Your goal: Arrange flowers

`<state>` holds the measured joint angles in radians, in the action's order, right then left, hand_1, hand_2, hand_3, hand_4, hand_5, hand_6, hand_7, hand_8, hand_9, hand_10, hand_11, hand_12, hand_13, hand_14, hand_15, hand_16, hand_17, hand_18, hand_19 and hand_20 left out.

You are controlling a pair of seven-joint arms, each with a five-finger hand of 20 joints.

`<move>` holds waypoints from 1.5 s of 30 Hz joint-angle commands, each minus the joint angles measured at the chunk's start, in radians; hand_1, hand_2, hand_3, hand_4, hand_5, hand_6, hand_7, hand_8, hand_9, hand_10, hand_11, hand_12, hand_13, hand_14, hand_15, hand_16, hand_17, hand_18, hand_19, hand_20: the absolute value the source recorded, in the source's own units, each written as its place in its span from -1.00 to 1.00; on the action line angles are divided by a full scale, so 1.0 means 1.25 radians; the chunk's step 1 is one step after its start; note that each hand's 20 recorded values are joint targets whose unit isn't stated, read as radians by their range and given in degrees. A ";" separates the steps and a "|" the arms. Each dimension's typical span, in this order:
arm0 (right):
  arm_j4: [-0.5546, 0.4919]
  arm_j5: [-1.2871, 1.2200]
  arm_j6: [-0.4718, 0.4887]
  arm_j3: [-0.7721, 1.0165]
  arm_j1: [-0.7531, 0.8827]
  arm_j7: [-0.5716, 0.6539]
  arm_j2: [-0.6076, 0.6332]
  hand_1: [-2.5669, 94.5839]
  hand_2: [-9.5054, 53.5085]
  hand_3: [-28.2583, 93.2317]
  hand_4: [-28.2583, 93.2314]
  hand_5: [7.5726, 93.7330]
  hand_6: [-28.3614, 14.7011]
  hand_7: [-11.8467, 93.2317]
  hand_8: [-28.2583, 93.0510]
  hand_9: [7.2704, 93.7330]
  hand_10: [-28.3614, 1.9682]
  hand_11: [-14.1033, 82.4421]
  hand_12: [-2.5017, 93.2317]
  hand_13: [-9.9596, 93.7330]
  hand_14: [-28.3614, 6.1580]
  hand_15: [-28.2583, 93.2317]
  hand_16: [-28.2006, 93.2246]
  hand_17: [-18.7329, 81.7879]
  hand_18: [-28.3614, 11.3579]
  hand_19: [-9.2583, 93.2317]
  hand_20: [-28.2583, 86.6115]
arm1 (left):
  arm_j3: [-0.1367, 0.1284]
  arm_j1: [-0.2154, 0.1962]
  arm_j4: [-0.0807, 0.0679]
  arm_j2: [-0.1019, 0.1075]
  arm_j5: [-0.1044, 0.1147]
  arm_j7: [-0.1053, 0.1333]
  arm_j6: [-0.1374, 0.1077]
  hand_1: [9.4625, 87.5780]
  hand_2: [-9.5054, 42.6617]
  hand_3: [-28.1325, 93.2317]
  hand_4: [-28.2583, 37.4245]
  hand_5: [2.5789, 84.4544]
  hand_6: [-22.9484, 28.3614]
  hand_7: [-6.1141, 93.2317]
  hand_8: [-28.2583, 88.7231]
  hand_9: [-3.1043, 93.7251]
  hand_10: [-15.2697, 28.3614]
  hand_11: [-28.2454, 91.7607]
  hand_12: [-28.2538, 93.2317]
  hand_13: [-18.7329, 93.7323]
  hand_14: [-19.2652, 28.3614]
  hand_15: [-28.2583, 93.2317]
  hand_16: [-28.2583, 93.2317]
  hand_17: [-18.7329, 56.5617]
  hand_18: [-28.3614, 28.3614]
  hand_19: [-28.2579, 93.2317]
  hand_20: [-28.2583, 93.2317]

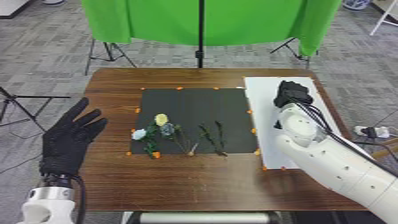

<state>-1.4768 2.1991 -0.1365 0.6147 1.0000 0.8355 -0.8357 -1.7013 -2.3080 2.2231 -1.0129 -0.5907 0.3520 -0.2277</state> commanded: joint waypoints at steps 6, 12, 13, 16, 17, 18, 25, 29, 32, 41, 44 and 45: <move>-0.206 0.095 0.127 0.078 0.078 -0.260 -0.167 0.22 -1.00 0.58 -1.00 0.88 0.45 -0.48 -0.49 1.00 0.49 -0.23 -0.32 0.65 0.30 0.62 -0.20 -0.02 -0.63 1.00 0.57 | 0.002 -0.010 -0.003 -0.012 -0.009 -0.016 0.010 -0.64 -0.37 0.75 -0.92 -0.21 0.21 -0.59 -0.69 -0.22 0.66 -0.09 -0.34 -0.18 1.00 0.39 -0.68 -0.68 1.00 0.51 -0.58; -0.213 0.123 0.188 0.075 0.132 -0.282 -0.243 0.19 -1.00 0.60 -1.00 0.87 0.46 -0.47 -0.49 1.00 0.48 -0.25 -0.28 0.60 0.25 0.66 -0.21 -0.07 -0.62 1.00 0.56 | -0.003 -0.014 -0.001 -0.015 -0.010 -0.024 0.011 -0.64 -0.37 0.75 -0.91 -0.21 0.21 -0.59 -0.69 -0.22 0.66 -0.09 -0.34 -0.18 1.00 0.39 -0.68 -0.68 1.00 0.51 -0.58; -0.215 0.127 0.193 0.073 0.139 -0.286 -0.250 0.19 -1.00 0.60 -1.00 0.87 0.47 -0.47 -0.50 0.99 0.48 -0.25 -0.26 0.59 0.24 0.67 -0.22 -0.07 -0.62 1.00 0.55 | -0.003 -0.009 -0.003 -0.016 -0.014 -0.029 0.012 -0.64 -0.37 0.75 -0.91 -0.21 0.21 -0.59 -0.69 -0.22 0.66 -0.09 -0.34 -0.18 1.00 0.39 -0.68 -0.68 1.00 0.51 -0.58; -0.212 0.161 0.209 0.070 0.155 -0.311 -0.275 0.19 -1.00 0.60 -1.00 0.85 0.49 -0.47 -0.50 0.98 0.48 -0.26 -0.23 0.56 0.21 0.68 -0.22 -0.09 -0.62 1.00 0.55 | -0.003 -0.012 -0.003 -0.015 -0.011 -0.026 0.010 -0.64 -0.38 0.75 -0.91 -0.21 0.21 -0.59 -0.69 -0.22 0.66 -0.09 -0.34 -0.18 1.00 0.39 -0.68 -0.68 1.00 0.51 -0.58; -0.208 0.161 0.206 0.061 0.151 -0.309 -0.278 0.18 -1.00 0.60 -1.00 0.85 0.49 -0.47 -0.50 0.97 0.48 -0.26 -0.23 0.56 0.21 0.68 -0.22 -0.10 -0.62 1.00 0.54 | -0.002 -0.010 -0.003 -0.015 -0.012 -0.025 0.009 -0.64 -0.38 0.75 -0.91 -0.21 0.21 -0.59 -0.69 -0.22 0.66 -0.09 -0.34 -0.18 1.00 0.39 -0.68 -0.68 1.00 0.51 -0.58; -0.208 0.159 0.218 0.065 0.155 -0.311 -0.285 0.18 -1.00 0.60 -1.00 0.85 0.50 -0.47 -0.51 0.96 0.48 -0.26 -0.23 0.55 0.20 0.68 -0.22 -0.10 -0.62 1.00 0.54 | -0.001 -0.009 -0.004 -0.015 -0.013 -0.024 0.011 -0.64 -0.38 0.75 -0.91 -0.21 0.21 -0.59 -0.69 -0.22 0.66 -0.09 -0.34 -0.18 1.00 0.39 -0.68 -0.68 1.00 0.51 -0.58; -0.220 0.180 0.265 0.066 0.171 -0.321 -0.281 0.09 -1.00 0.60 -1.00 0.67 0.48 -0.50 -0.56 0.81 0.37 -0.21 -0.28 0.44 0.09 0.72 -0.27 -0.19 -0.63 0.99 0.48 | -0.003 -0.003 -0.005 -0.014 -0.013 -0.028 0.011 -0.63 -0.38 0.75 -0.91 -0.21 0.21 -0.59 -0.69 -0.22 0.66 -0.09 -0.34 -0.18 1.00 0.39 -0.68 -0.68 1.00 0.51 -0.58; -0.216 0.207 0.266 0.059 0.166 -0.324 -0.277 -0.07 -1.00 0.71 -1.00 0.49 0.49 -0.49 -0.69 0.64 0.20 -0.08 -0.48 0.38 0.04 0.71 -0.30 -0.22 -0.64 0.98 0.49 | 0.002 0.000 -0.007 -0.007 -0.008 -0.027 0.010 -0.63 -0.37 0.75 -0.91 -0.21 0.22 -0.59 -0.69 -0.22 0.66 -0.09 -0.34 -0.18 1.00 0.40 -0.68 -0.68 1.00 0.51 -0.58; -0.220 0.211 0.276 0.064 0.169 -0.324 -0.277 -0.12 -1.00 0.74 -1.00 0.41 0.46 -0.49 -0.75 0.58 0.11 -0.03 -0.56 0.35 0.00 0.72 -0.31 -0.23 -0.64 0.98 0.49 | 0.003 0.002 -0.007 -0.007 -0.009 -0.029 0.010 -0.63 -0.37 0.75 -0.90 -0.20 0.22 -0.59 -0.69 -0.22 0.66 -0.09 -0.34 -0.18 1.00 0.40 -0.68 -0.68 1.00 0.51 -0.58; -0.243 0.229 0.299 0.087 0.188 -0.334 -0.265 -0.17 -1.00 0.72 -1.00 0.35 0.45 -0.50 -0.75 0.52 0.07 -0.01 -0.59 0.32 -0.08 0.73 -0.32 -0.25 -0.64 0.98 0.50 | 0.001 0.000 -0.006 -0.008 -0.010 -0.031 0.007 -0.62 -0.38 0.75 -0.88 -0.20 0.22 -0.59 -0.69 -0.21 0.66 -0.08 -0.34 -0.18 1.00 0.40 -0.68 -0.68 1.00 0.51 -0.58; -0.254 0.219 0.280 0.081 0.178 -0.321 -0.248 -0.18 -1.00 0.72 -1.00 0.34 0.43 -0.50 -0.75 0.52 0.06 0.00 -0.59 0.32 -0.09 0.73 -0.32 -0.25 -0.64 0.97 0.51 | 0.002 -0.002 -0.005 -0.010 -0.010 -0.032 0.006 -0.62 -0.37 0.75 -0.87 -0.20 0.22 -0.59 -0.69 -0.22 0.66 -0.08 -0.34 -0.18 1.00 0.40 -0.68 -0.68 1.00 0.51 -0.58; -0.262 0.210 0.284 0.091 0.179 -0.319 -0.245 -0.18 -1.00 0.72 -1.00 0.34 0.43 -0.50 -0.75 0.51 0.05 0.00 -0.59 0.32 -0.09 0.73 -0.32 -0.25 -0.65 0.97 0.51 | 0.003 -0.001 -0.005 -0.010 -0.010 -0.031 0.006 -0.62 -0.37 0.75 -0.87 -0.20 0.22 -0.59 -0.69 -0.22 0.66 -0.09 -0.34 -0.18 1.00 0.40 -0.68 -0.68 1.00 0.51 -0.58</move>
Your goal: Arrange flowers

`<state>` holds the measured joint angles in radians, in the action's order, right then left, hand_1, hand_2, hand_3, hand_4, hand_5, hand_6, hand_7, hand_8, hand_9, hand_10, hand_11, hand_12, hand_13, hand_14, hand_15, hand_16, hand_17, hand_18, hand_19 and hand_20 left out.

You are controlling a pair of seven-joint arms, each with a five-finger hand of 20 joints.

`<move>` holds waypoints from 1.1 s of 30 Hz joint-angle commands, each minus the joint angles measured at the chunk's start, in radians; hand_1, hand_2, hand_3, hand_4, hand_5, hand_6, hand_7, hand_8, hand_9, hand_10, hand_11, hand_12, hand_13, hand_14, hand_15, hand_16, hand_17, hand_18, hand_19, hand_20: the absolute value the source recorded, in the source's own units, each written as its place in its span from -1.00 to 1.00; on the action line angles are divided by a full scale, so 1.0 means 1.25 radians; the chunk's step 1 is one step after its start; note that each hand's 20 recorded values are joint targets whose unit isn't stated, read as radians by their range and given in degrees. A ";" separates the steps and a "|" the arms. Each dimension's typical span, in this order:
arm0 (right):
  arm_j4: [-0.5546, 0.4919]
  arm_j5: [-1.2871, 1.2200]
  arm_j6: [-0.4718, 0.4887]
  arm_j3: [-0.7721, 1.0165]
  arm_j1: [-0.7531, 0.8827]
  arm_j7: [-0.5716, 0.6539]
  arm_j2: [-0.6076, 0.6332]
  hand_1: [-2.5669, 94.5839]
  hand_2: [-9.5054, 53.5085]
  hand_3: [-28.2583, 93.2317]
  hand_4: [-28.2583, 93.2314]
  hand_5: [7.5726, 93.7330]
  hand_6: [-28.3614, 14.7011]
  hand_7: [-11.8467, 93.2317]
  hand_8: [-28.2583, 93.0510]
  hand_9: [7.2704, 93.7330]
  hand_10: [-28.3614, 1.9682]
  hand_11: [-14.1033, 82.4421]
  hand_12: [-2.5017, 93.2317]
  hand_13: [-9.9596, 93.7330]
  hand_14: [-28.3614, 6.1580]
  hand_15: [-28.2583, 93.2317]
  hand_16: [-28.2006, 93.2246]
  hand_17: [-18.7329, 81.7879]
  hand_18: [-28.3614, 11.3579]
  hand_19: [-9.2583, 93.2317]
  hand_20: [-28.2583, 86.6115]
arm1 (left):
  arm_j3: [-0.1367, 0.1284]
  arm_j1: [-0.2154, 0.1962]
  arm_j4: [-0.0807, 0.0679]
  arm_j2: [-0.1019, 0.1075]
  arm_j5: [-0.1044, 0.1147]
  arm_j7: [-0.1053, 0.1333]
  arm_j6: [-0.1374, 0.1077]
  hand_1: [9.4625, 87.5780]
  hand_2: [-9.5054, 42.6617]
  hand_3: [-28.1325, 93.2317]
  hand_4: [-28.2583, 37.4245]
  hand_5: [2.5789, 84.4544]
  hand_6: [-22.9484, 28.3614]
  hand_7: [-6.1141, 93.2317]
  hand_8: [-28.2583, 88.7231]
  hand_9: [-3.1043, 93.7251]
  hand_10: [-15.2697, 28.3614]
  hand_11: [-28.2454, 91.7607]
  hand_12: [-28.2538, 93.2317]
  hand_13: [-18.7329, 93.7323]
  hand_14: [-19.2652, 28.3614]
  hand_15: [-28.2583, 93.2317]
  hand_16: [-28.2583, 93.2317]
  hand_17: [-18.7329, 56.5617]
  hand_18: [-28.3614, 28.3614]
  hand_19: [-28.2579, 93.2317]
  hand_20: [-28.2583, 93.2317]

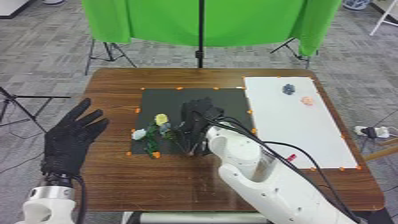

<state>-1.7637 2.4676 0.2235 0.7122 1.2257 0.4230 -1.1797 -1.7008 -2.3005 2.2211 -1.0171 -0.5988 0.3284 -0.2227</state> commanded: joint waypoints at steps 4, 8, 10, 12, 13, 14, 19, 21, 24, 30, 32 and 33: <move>-0.064 -0.043 -0.053 0.034 -0.018 0.037 0.072 -0.20 -1.00 0.71 -1.00 0.32 0.42 -0.51 -0.75 0.51 0.04 0.00 -0.60 0.31 -0.11 0.74 -0.32 -0.25 -0.65 0.98 0.52 | 0.004 -0.007 -0.002 -0.010 -0.003 -0.009 0.001 -0.62 -0.38 0.75 -0.87 -0.20 0.22 -0.59 -0.69 -0.22 0.66 -0.09 -0.34 -0.18 1.00 0.40 -0.68 -0.68 1.00 0.51 -0.58; -0.064 -0.118 -0.122 0.068 -0.064 0.109 0.150 -0.22 -1.00 0.72 -1.00 0.31 0.40 -0.51 -0.75 0.46 0.00 -0.01 -0.60 0.29 -0.13 0.74 -0.32 -0.25 -0.66 0.98 0.52 | 0.003 -0.005 -0.002 -0.008 -0.004 -0.010 -0.001 -0.62 -0.37 0.75 -0.87 -0.20 0.22 -0.59 -0.69 -0.22 0.66 -0.09 -0.34 -0.18 1.00 0.40 -0.68 -0.68 1.00 0.51 -0.58; -0.046 -0.166 -0.176 0.067 -0.098 0.159 0.210 -0.24 -1.00 0.73 -1.00 0.26 0.38 -0.51 -0.74 0.40 -0.07 -0.07 -0.63 0.26 -0.18 0.74 -0.33 -0.26 -0.66 0.97 0.52 | 0.006 -0.007 -0.001 -0.003 -0.001 -0.005 -0.004 -0.62 -0.37 0.75 -0.87 -0.20 0.22 -0.59 -0.69 -0.22 0.66 -0.09 -0.34 -0.18 1.00 0.40 -0.68 -0.68 1.00 0.51 -0.58; -0.020 -0.198 -0.206 0.072 -0.128 0.201 0.256 -0.25 -1.00 0.73 -1.00 0.24 0.37 -0.51 -0.74 0.36 -0.12 -0.12 -0.64 0.25 -0.19 0.73 -0.34 -0.26 -0.66 0.97 0.52 | 0.007 -0.010 0.000 -0.001 0.000 -0.004 -0.006 -0.62 -0.37 0.75 -0.87 -0.20 0.22 -0.59 -0.69 -0.22 0.66 -0.09 -0.34 -0.18 1.00 0.40 -0.68 -0.68 1.00 0.51 -0.58; -0.008 -0.216 -0.228 0.063 -0.146 0.225 0.285 -0.25 -1.00 0.73 -1.00 0.22 0.36 -0.51 -0.74 0.33 -0.15 -0.15 -0.65 0.23 -0.21 0.72 -0.35 -0.26 -0.65 0.97 0.52 | 0.008 -0.011 0.000 -0.002 0.001 -0.004 -0.005 -0.62 -0.38 0.75 -0.87 -0.20 0.22 -0.59 -0.69 -0.22 0.66 -0.08 -0.34 -0.18 1.00 0.40 -0.68 -0.68 1.00 0.51 -0.58; 0.007 -0.231 -0.244 0.055 -0.163 0.246 0.309 -0.25 -1.00 0.73 -1.00 0.21 0.35 -0.51 -0.74 0.31 -0.17 -0.16 -0.65 0.22 -0.22 0.71 -0.36 -0.26 -0.65 0.97 0.52 | 0.007 -0.014 0.001 -0.002 0.000 -0.002 -0.005 -0.62 -0.37 0.75 -0.87 -0.20 0.22 -0.59 -0.69 -0.22 0.66 -0.09 -0.34 -0.18 1.00 0.40 -0.68 -0.68 1.00 0.51 -0.58; 0.083 -0.278 -0.277 -0.003 -0.246 0.334 0.391 -0.25 -1.00 0.74 -1.00 0.19 0.34 -0.50 -0.75 0.27 -0.21 -0.22 -0.66 0.20 -0.24 0.71 -0.37 -0.25 -0.65 0.98 0.52 | 0.012 -0.021 0.003 0.007 0.006 0.015 -0.012 -0.62 -0.38 0.75 -0.87 -0.20 0.22 -0.59 -0.69 -0.22 0.66 -0.09 -0.34 -0.18 1.00 0.40 -0.68 -0.68 1.00 0.51 -0.58; 0.125 -0.297 -0.264 -0.014 -0.271 0.357 0.390 -0.25 -1.00 0.74 -1.00 0.17 0.32 -0.50 -0.75 0.22 -0.24 -0.24 -0.66 0.19 -0.25 0.70 -0.38 -0.25 -0.66 0.98 0.51 | 0.011 -0.024 0.004 0.006 0.006 0.015 -0.012 -0.62 -0.38 0.75 -0.87 -0.20 0.22 -0.59 -0.69 -0.22 0.66 -0.09 -0.34 -0.18 1.00 0.40 -0.68 -0.68 1.00 0.51 -0.58; 0.177 -0.321 -0.249 -0.051 -0.309 0.388 0.396 -0.26 -1.00 0.75 -1.00 0.14 0.31 -0.50 -0.75 0.16 -0.29 -0.27 -0.67 0.16 -0.27 0.70 -0.39 -0.24 -0.66 0.99 0.51 | 0.014 -0.016 0.002 0.001 0.002 0.007 -0.009 -0.62 -0.38 0.75 -0.88 -0.20 0.22 -0.59 -0.69 -0.22 0.66 -0.09 -0.34 -0.18 1.00 0.40 -0.68 -0.68 1.00 0.51 -0.58; 0.245 -0.351 -0.189 -0.035 -0.296 0.414 0.378 -0.26 -1.00 0.76 -1.00 0.05 0.27 -0.50 -0.75 0.05 -0.36 -0.32 -0.67 0.10 -0.31 0.71 -0.41 -0.24 -0.65 1.00 0.51 | 0.016 -0.009 -0.001 -0.004 -0.002 0.000 0.000 -0.62 -0.38 0.75 -0.87 -0.21 0.21 -0.59 -0.69 -0.22 0.65 -0.09 -0.34 -0.18 1.00 0.40 -0.68 -0.68 1.00 0.51 -0.58; 0.252 -0.365 -0.161 -0.018 -0.276 0.415 0.373 -0.27 -1.00 0.76 -1.00 0.03 0.29 -0.50 -0.75 0.03 -0.36 -0.33 -0.67 0.09 -0.32 0.71 -0.41 -0.25 -0.65 1.00 0.51 | 0.018 -0.009 -0.002 -0.005 -0.003 -0.002 -0.001 -0.62 -0.38 0.75 -0.87 -0.21 0.21 -0.59 -0.69 -0.22 0.65 -0.09 -0.34 -0.18 1.00 0.40 -0.68 -0.68 1.00 0.51 -0.57; 0.254 -0.374 -0.144 -0.008 -0.266 0.410 0.369 -0.27 -1.00 0.76 -1.00 0.02 0.29 -0.50 -0.75 0.02 -0.38 -0.34 -0.67 0.09 -0.32 0.71 -0.41 -0.25 -0.64 1.00 0.51 | 0.017 -0.010 -0.002 -0.007 -0.001 -0.003 -0.001 -0.62 -0.38 0.75 -0.87 -0.21 0.21 -0.59 -0.69 -0.22 0.65 -0.08 -0.34 -0.18 1.00 0.40 -0.68 -0.68 1.00 0.51 -0.57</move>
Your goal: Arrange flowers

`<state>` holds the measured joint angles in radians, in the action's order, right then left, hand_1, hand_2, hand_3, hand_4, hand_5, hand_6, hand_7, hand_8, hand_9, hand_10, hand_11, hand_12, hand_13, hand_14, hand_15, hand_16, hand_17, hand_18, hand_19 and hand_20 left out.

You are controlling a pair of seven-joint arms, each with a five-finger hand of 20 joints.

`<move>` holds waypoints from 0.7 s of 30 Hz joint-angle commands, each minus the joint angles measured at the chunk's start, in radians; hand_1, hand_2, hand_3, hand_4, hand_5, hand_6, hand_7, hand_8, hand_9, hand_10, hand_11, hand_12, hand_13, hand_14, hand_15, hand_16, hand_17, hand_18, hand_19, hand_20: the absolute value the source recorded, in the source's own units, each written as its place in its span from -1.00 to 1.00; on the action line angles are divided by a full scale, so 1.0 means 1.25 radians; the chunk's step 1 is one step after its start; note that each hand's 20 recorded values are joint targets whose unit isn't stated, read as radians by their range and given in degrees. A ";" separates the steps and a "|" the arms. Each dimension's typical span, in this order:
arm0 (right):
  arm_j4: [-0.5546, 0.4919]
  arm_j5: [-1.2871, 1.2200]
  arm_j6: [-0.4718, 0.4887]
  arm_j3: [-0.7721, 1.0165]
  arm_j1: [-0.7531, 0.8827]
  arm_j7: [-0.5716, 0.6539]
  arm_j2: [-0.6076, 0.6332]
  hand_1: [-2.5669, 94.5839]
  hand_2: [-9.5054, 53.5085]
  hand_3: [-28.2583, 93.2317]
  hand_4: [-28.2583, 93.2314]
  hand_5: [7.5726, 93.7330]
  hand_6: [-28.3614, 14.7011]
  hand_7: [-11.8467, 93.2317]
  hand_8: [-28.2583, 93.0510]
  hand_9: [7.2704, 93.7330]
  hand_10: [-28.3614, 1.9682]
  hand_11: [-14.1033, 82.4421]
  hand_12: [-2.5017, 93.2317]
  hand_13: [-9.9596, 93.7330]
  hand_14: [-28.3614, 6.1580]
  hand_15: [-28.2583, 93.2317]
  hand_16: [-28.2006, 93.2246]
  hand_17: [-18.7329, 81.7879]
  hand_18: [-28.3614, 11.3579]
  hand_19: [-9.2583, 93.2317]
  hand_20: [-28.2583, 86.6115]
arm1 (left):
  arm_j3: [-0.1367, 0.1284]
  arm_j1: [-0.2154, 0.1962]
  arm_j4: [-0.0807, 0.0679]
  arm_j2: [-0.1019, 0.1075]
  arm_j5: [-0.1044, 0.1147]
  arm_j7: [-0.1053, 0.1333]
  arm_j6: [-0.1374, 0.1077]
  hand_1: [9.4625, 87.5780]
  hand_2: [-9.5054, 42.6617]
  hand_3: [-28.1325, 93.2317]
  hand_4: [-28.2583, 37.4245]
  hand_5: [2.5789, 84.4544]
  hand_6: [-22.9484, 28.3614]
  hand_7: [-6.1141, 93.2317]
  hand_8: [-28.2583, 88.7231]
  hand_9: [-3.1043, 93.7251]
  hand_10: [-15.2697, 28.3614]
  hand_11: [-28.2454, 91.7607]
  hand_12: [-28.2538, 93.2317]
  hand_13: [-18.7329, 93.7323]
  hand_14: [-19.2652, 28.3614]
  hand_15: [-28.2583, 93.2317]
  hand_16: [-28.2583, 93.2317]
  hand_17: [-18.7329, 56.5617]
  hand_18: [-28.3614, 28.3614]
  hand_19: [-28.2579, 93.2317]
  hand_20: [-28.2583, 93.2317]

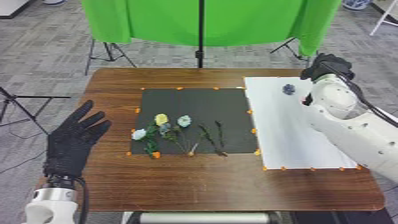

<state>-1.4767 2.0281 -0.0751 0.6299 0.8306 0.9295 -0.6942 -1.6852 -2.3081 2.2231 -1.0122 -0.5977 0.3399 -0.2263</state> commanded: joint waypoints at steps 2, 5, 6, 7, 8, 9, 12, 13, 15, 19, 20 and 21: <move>0.027 -0.010 0.122 0.081 0.082 -0.001 -0.034 -0.27 -1.00 0.77 -1.00 0.01 0.31 -0.49 -0.75 0.01 -0.38 -0.34 -0.67 0.08 -0.32 0.71 -0.42 -0.26 -0.63 1.00 0.51 | 0.001 -0.006 -0.004 -0.016 -0.006 -0.019 0.004 -0.62 -0.37 0.75 -0.87 -0.21 0.21 -0.59 -0.69 -0.22 0.65 -0.08 -0.34 -0.18 1.00 0.40 -0.68 -0.68 1.00 0.51 -0.58; 0.039 -0.014 0.130 0.089 0.105 0.001 -0.056 -0.28 -1.00 0.77 -1.00 0.01 0.32 -0.49 -0.75 0.01 -0.37 -0.35 -0.67 0.08 -0.31 0.71 -0.43 -0.27 -0.62 0.99 0.51 | -0.003 -0.006 -0.001 -0.018 -0.008 -0.020 0.006 -0.62 -0.38 0.76 -0.86 -0.21 0.21 -0.59 -0.69 -0.22 0.65 -0.08 -0.34 -0.18 1.00 0.40 -0.68 -0.68 1.00 0.51 -0.58; 0.045 -0.008 0.134 0.090 0.110 -0.002 -0.063 -0.29 -1.00 0.77 -1.00 0.00 0.33 -0.48 -0.75 0.01 -0.37 -0.35 -0.67 0.07 -0.31 0.71 -0.43 -0.27 -0.63 0.99 0.51 | -0.003 -0.008 -0.002 -0.018 -0.008 -0.020 0.006 -0.61 -0.38 0.75 -0.87 -0.21 0.21 -0.59 -0.69 -0.22 0.66 -0.09 -0.34 -0.18 1.00 0.40 -0.68 -0.68 1.00 0.51 -0.58; 0.048 -0.007 0.139 0.088 0.114 0.000 -0.067 -0.29 -1.00 0.77 -1.00 -0.01 0.34 -0.48 -0.75 0.01 -0.37 -0.35 -0.67 0.07 -0.31 0.71 -0.43 -0.27 -0.63 0.99 0.51 | -0.004 -0.004 -0.003 -0.020 -0.010 -0.026 0.007 -0.61 -0.38 0.75 -0.87 -0.21 0.21 -0.59 -0.69 -0.22 0.66 -0.09 -0.34 -0.18 1.00 0.40 -0.68 -0.68 1.00 0.51 -0.58; 0.053 -0.005 0.146 0.093 0.116 -0.003 -0.075 -0.29 -1.00 0.77 -1.00 -0.01 0.35 -0.48 -0.76 0.01 -0.37 -0.35 -0.67 0.07 -0.31 0.71 -0.43 -0.28 -0.63 0.99 0.51 | -0.003 -0.003 -0.003 -0.017 -0.008 -0.021 0.007 -0.61 -0.38 0.75 -0.87 -0.21 0.21 -0.59 -0.69 -0.22 0.66 -0.09 -0.34 -0.18 1.00 0.40 -0.68 -0.68 1.00 0.51 -0.58; 0.060 -0.005 0.154 0.100 0.119 -0.003 -0.084 -0.30 -1.00 0.77 -1.00 -0.02 0.35 -0.48 -0.76 0.01 -0.37 -0.35 -0.67 0.07 -0.31 0.71 -0.43 -0.28 -0.63 0.99 0.51 | -0.003 -0.003 -0.003 -0.018 -0.008 -0.021 0.009 -0.61 -0.38 0.75 -0.86 -0.21 0.21 -0.59 -0.69 -0.22 0.66 -0.09 -0.34 -0.18 1.00 0.40 -0.68 -0.68 1.00 0.51 -0.58; 0.077 -0.011 0.176 0.107 0.117 -0.001 -0.094 -0.29 -1.00 0.77 -1.00 -0.02 0.37 -0.48 -0.76 0.00 -0.35 -0.34 -0.66 0.07 -0.31 0.72 -0.44 -0.28 -0.63 0.99 0.51 | -0.002 0.007 -0.004 -0.018 -0.011 -0.028 0.014 -0.61 -0.38 0.75 -0.86 -0.21 0.21 -0.59 -0.69 -0.22 0.65 -0.09 -0.34 -0.18 1.00 0.40 -0.68 -0.68 1.00 0.51 -0.57; 0.084 -0.009 0.186 0.110 0.118 -0.003 -0.097 -0.29 -1.00 0.77 -1.00 -0.03 0.38 -0.48 -0.76 0.00 -0.35 -0.34 -0.66 0.07 -0.31 0.72 -0.44 -0.28 -0.63 0.99 0.51 | -0.003 0.006 -0.004 -0.017 -0.012 -0.029 0.014 -0.61 -0.38 0.76 -0.86 -0.21 0.21 -0.59 -0.69 -0.22 0.65 -0.09 -0.34 -0.18 1.00 0.40 -0.68 -0.68 1.00 0.51 -0.57; 0.096 -0.002 0.194 0.112 0.118 0.000 -0.103 -0.29 -1.00 0.77 -1.00 -0.04 0.39 -0.48 -0.76 0.00 -0.34 -0.34 -0.66 0.07 -0.31 0.71 -0.44 -0.28 -0.63 0.98 0.51 | -0.003 0.005 -0.003 -0.009 -0.008 -0.022 0.010 -0.61 -0.38 0.75 -0.86 -0.21 0.21 -0.59 -0.69 -0.22 0.65 -0.09 -0.34 -0.18 1.00 0.40 -0.68 -0.68 1.00 0.51 -0.57; 0.119 0.052 0.164 0.077 0.115 0.003 -0.107 -0.20 -1.00 0.76 -1.00 0.08 0.50 -0.46 -0.78 0.18 -0.13 -0.30 -0.67 0.16 -0.17 0.70 -0.43 -0.25 -0.62 0.98 0.50 | -0.009 -0.001 -0.001 -0.012 -0.007 -0.023 0.008 -0.61 -0.39 0.76 -0.86 -0.21 0.21 -0.59 -0.69 -0.22 0.65 -0.09 -0.34 -0.18 1.00 0.40 -0.68 -0.68 1.00 0.51 -0.57; 0.121 0.067 0.145 0.068 0.119 -0.004 -0.103 -0.16 -1.00 0.75 -1.00 0.17 0.52 -0.46 -0.77 0.28 -0.04 -0.28 -0.66 0.22 -0.10 0.69 -0.41 -0.23 -0.62 0.99 0.49 | -0.004 -0.001 -0.002 -0.008 -0.003 -0.014 0.004 -0.61 -0.39 0.76 -0.86 -0.21 0.21 -0.59 -0.69 -0.22 0.65 -0.09 -0.34 -0.18 1.00 0.40 -0.68 -0.68 1.00 0.51 -0.57; 0.119 0.079 0.118 0.063 0.126 -0.012 -0.099 -0.02 -1.00 0.64 -1.00 0.39 0.52 -0.47 -0.68 0.50 0.15 -0.32 -0.57 0.34 0.05 0.65 -0.37 -0.19 -0.60 0.99 0.48 | -0.005 0.001 -0.003 -0.011 -0.005 -0.017 0.006 -0.61 -0.39 0.76 -0.86 -0.21 0.21 -0.59 -0.69 -0.22 0.66 -0.09 -0.34 -0.18 1.00 0.40 -0.68 -0.68 1.00 0.51 -0.57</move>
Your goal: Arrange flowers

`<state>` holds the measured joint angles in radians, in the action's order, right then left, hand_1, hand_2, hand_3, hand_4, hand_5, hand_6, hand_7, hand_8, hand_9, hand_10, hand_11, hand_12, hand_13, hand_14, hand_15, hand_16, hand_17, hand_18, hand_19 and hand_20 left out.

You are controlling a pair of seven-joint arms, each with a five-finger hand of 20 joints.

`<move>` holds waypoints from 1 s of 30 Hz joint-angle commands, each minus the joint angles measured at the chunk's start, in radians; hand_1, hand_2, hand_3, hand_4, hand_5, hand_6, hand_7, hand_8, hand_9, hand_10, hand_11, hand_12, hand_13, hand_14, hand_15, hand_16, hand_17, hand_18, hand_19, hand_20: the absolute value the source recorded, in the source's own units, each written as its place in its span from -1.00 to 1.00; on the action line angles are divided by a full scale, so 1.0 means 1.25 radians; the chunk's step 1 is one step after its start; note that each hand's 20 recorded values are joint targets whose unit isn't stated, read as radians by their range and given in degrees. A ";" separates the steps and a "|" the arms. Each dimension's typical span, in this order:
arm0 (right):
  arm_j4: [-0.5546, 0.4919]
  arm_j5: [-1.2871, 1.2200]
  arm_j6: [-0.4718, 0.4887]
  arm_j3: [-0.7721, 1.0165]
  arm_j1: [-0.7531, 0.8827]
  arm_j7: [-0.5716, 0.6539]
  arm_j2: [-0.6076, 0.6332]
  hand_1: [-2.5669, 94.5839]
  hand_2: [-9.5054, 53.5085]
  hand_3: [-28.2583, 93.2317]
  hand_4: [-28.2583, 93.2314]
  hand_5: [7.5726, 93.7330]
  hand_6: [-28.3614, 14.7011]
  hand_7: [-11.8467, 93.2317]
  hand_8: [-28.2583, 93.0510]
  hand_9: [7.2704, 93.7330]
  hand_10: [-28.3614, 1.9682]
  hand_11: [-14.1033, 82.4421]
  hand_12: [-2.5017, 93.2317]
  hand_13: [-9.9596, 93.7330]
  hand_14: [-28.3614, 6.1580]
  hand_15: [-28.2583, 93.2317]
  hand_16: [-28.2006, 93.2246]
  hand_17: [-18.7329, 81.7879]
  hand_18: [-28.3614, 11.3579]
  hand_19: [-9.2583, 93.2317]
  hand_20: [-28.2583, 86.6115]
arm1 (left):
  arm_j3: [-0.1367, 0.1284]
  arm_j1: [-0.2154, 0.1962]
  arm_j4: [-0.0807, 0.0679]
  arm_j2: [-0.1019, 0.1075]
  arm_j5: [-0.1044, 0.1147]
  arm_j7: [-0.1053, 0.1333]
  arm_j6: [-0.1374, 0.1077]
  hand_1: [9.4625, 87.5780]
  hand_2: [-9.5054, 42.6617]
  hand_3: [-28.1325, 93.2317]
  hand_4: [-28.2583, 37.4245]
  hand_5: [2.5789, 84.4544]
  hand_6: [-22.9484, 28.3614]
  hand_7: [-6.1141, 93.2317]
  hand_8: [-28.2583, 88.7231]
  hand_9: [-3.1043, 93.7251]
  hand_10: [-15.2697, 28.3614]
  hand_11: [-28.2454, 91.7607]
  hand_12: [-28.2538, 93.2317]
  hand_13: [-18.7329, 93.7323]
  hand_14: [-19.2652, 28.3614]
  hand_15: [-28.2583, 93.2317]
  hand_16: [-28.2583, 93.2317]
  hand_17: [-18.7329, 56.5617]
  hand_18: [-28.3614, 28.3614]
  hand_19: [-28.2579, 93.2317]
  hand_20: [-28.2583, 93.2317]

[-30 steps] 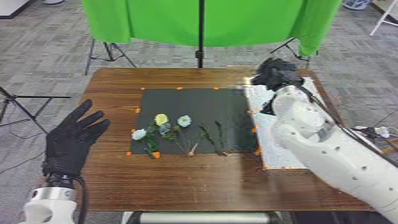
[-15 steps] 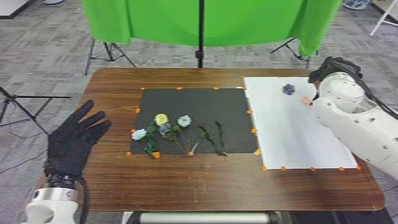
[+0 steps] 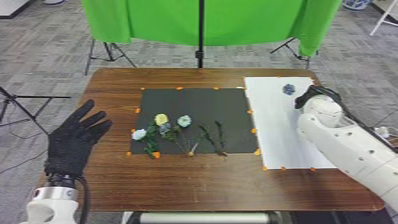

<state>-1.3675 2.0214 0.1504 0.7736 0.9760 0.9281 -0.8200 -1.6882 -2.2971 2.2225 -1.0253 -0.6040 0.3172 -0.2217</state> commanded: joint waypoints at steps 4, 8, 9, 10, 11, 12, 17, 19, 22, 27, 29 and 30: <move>0.022 0.118 -0.129 -0.080 0.013 -0.009 0.012 0.29 -1.00 0.45 -1.00 0.83 0.51 -0.47 -0.53 0.96 0.52 -0.42 -0.33 0.65 0.41 0.53 -0.21 0.00 -0.54 1.00 0.50 | -0.004 -0.006 -0.003 -0.004 0.000 -0.003 0.001 -0.61 -0.39 0.75 -0.86 -0.21 0.21 -0.59 -0.69 -0.22 0.66 -0.09 -0.34 -0.18 1.00 0.40 -0.68 -0.68 1.00 0.51 -0.57; -0.015 0.122 -0.192 -0.094 0.000 -0.030 0.025 0.38 -1.00 0.40 -1.00 0.90 0.47 -0.47 -0.51 1.00 0.56 -0.33 -0.32 0.72 0.48 0.52 -0.18 0.07 -0.52 1.00 0.52 | -0.006 -0.011 -0.001 -0.005 -0.001 -0.002 0.000 -0.61 -0.39 0.75 -0.86 -0.21 0.21 -0.59 -0.69 -0.22 0.66 -0.09 -0.34 -0.18 1.00 0.40 -0.68 -0.68 1.00 0.51 -0.57; -0.028 0.127 -0.213 -0.106 -0.010 -0.037 0.030 0.37 -1.00 0.42 -1.00 0.90 0.46 -0.47 -0.51 1.00 0.55 -0.32 -0.32 0.73 0.48 0.51 -0.17 0.07 -0.54 1.00 0.52 | -0.005 -0.011 -0.001 -0.004 -0.001 0.000 0.000 -0.61 -0.39 0.75 -0.86 -0.21 0.21 -0.59 -0.69 -0.22 0.66 -0.09 -0.34 -0.19 1.00 0.40 -0.68 -0.68 1.00 0.51 -0.57; -0.040 0.137 -0.222 -0.103 -0.012 -0.042 0.029 0.37 -1.00 0.43 -1.00 0.90 0.45 -0.47 -0.50 1.00 0.55 -0.32 -0.33 0.73 0.48 0.51 -0.17 0.08 -0.55 1.00 0.52 | -0.007 -0.011 -0.002 -0.007 -0.002 -0.003 0.003 -0.61 -0.39 0.75 -0.86 -0.21 0.21 -0.59 -0.69 -0.22 0.66 -0.09 -0.34 -0.18 1.00 0.40 -0.68 -0.68 1.00 0.51 -0.57; -0.046 0.147 -0.237 -0.105 -0.018 -0.045 0.026 0.37 -1.00 0.43 -1.00 0.91 0.45 -0.47 -0.50 1.00 0.54 -0.32 -0.33 0.73 0.48 0.51 -0.16 0.08 -0.55 1.00 0.52 | -0.007 -0.010 -0.001 -0.009 -0.003 -0.006 0.002 -0.61 -0.39 0.75 -0.86 -0.21 0.21 -0.59 -0.69 -0.22 0.66 -0.09 -0.34 -0.18 1.00 0.40 -0.68 -0.68 1.00 0.51 -0.57; -0.049 0.156 -0.251 -0.120 -0.032 -0.039 0.026 0.36 -1.00 0.44 -1.00 0.91 0.44 -0.48 -0.50 1.00 0.54 -0.32 -0.33 0.73 0.48 0.50 -0.15 0.08 -0.55 1.00 0.52 | -0.006 -0.010 -0.001 -0.010 -0.003 -0.006 0.004 -0.61 -0.39 0.75 -0.86 -0.21 0.21 -0.59 -0.69 -0.22 0.66 -0.09 -0.34 -0.18 1.00 0.40 -0.68 -0.68 1.00 0.51 -0.57; -0.109 0.169 -0.297 -0.127 -0.041 -0.060 0.035 0.34 -1.00 0.48 -1.00 0.94 0.41 -0.48 -0.50 1.00 0.51 -0.30 -0.34 0.75 0.46 0.48 -0.13 0.09 -0.57 1.00 0.51 | -0.003 -0.012 0.000 -0.002 -0.002 0.003 0.001 -0.61 -0.39 0.75 -0.87 -0.21 0.21 -0.59 -0.69 -0.22 0.65 -0.09 -0.34 -0.18 1.00 0.40 -0.68 -0.68 1.00 0.51 -0.57; -0.125 0.200 -0.292 -0.119 -0.036 -0.069 0.030 0.34 -1.00 0.49 -1.00 0.94 0.40 -0.48 -0.49 1.00 0.50 -0.30 -0.33 0.75 0.45 0.48 -0.12 0.10 -0.57 1.00 0.51 | -0.003 -0.018 0.001 -0.002 0.001 0.006 0.000 -0.61 -0.39 0.75 -0.86 -0.21 0.22 -0.59 -0.69 -0.22 0.65 -0.09 -0.34 -0.18 1.00 0.40 -0.68 -0.68 1.00 0.51 -0.57; -0.132 0.211 -0.306 -0.157 -0.057 -0.029 0.043 0.33 -1.00 0.51 -1.00 0.94 0.39 -0.48 -0.49 1.00 0.50 -0.30 -0.33 0.75 0.44 0.48 -0.11 0.10 -0.59 1.00 0.51 | -0.001 -0.017 0.000 -0.003 0.000 0.005 0.001 -0.61 -0.39 0.75 -0.86 -0.21 0.21 -0.59 -0.69 -0.22 0.65 -0.09 -0.34 -0.18 1.00 0.40 -0.68 -0.68 1.00 0.51 -0.57; -0.171 0.210 -0.285 -0.115 -0.019 -0.058 0.039 0.32 -1.00 0.53 -1.00 0.95 0.37 -0.49 -0.49 1.00 0.51 -0.28 -0.33 0.76 0.42 0.47 -0.11 0.11 -0.62 1.00 0.51 | -0.007 -0.024 0.003 -0.005 0.001 0.006 -0.002 -0.61 -0.39 0.75 -0.86 -0.21 0.21 -0.59 -0.69 -0.22 0.65 -0.09 -0.34 -0.18 1.00 0.40 -0.68 -0.68 1.00 0.51 -0.57; -0.190 0.235 -0.247 -0.100 0.000 -0.043 0.038 0.31 -1.00 0.54 -1.00 0.95 0.36 -0.48 -0.49 1.00 0.50 -0.28 -0.33 0.76 0.40 0.48 -0.11 0.12 -0.63 1.00 0.52 | -0.007 -0.021 0.002 -0.008 -0.005 0.000 0.001 -0.61 -0.39 0.75 -0.86 -0.21 0.21 -0.59 -0.69 -0.22 0.65 -0.09 -0.34 -0.18 1.00 0.40 -0.68 -0.68 1.00 0.51 -0.57; -0.199 0.231 -0.236 -0.094 0.009 -0.038 0.040 0.28 -1.00 0.58 -1.00 0.94 0.35 -0.48 -0.48 1.00 0.49 -0.29 -0.33 0.75 0.40 0.48 -0.10 0.12 -0.65 1.00 0.52 | -0.006 -0.019 0.001 -0.008 -0.003 0.000 0.002 -0.61 -0.39 0.76 -0.86 -0.21 0.22 -0.59 -0.69 -0.22 0.65 -0.09 -0.34 -0.18 1.00 0.40 -0.68 -0.68 1.00 0.51 -0.57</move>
<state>-1.5535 2.2769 -0.2211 0.5959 0.9273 0.8673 -0.7751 -1.6938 -2.3092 2.2239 -1.0254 -0.6032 0.3250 -0.2227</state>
